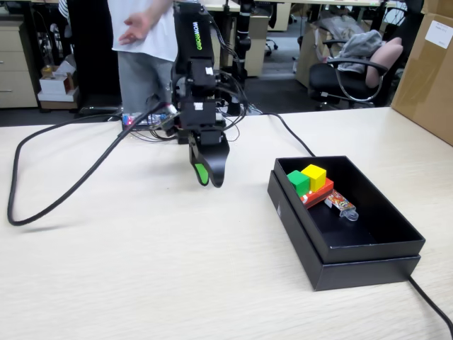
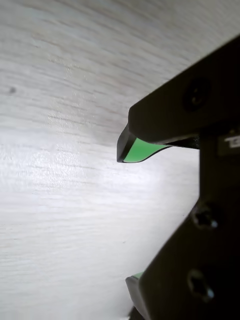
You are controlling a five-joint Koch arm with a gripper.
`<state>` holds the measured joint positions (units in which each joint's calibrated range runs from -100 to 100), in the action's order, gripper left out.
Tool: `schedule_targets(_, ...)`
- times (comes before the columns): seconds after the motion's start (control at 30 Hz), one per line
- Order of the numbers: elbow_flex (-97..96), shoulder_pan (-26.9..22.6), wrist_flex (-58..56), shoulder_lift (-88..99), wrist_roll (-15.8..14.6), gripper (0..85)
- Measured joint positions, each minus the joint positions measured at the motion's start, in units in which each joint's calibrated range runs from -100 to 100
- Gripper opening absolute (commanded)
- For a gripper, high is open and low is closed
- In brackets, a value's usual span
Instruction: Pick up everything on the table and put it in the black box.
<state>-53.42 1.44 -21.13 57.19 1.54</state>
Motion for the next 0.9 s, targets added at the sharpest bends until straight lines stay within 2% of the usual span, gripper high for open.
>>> schedule_targets(0.2,-7.6,-0.3,7.6,3.2,0.0,48.5)
schedule_targets(0.5,-20.5,-0.8,25.9,7.1,0.1,48.8)
schedule_targets(0.9,-22.0,-1.1,27.4,7.2,0.2,48.8)
